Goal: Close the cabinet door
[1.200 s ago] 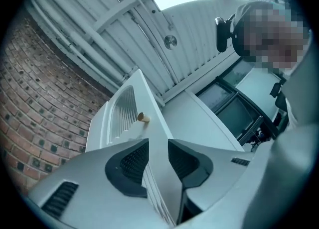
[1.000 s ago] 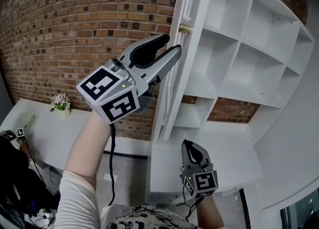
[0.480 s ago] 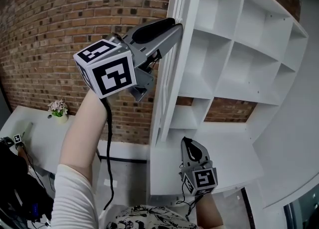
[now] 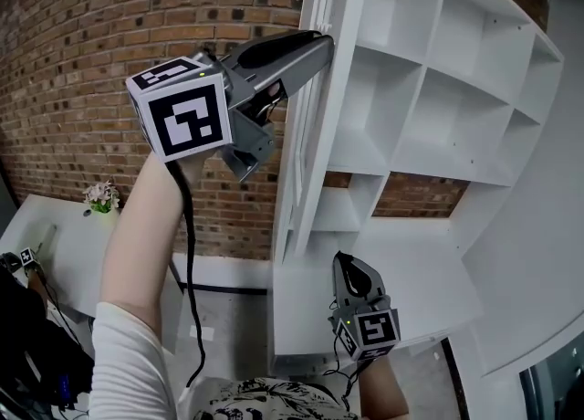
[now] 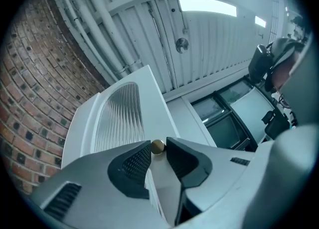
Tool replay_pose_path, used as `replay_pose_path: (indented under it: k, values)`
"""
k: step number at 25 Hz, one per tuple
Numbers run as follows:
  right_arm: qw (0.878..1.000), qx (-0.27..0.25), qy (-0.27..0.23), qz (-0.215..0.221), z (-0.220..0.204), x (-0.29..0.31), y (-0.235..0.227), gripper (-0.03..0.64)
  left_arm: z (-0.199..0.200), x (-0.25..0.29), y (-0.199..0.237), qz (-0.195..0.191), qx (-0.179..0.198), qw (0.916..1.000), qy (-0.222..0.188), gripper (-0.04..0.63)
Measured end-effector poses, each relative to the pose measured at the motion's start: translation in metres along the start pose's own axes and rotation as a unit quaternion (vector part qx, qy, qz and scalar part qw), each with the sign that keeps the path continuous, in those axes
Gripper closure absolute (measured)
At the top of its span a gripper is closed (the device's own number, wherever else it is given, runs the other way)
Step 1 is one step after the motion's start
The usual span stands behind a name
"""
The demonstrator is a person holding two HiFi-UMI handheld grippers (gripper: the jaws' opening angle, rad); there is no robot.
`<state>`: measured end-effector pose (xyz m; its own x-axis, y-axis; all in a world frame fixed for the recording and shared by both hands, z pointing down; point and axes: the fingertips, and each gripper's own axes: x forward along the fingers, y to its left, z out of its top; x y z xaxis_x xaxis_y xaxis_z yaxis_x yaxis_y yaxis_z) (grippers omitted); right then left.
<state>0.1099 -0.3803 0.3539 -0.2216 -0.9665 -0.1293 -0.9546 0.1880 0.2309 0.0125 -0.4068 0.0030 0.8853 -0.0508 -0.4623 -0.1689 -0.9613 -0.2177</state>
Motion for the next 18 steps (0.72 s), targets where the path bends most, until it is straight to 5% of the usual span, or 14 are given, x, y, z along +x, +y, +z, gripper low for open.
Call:
replay_pose_path:
  k: [7,18]
  values:
    - [1.0,0.002,0.007,-0.002,-0.01,0.001,-0.014,0.611,-0.008,0.021,-0.009,-0.008,0.005,1.0,-0.003,0.489]
    - [0.999,0.005,-0.002,-0.036,-0.017,-0.007,-0.072,0.611,-0.034,0.078,-0.031,0.02,0.094,0.9952,0.014,0.494]
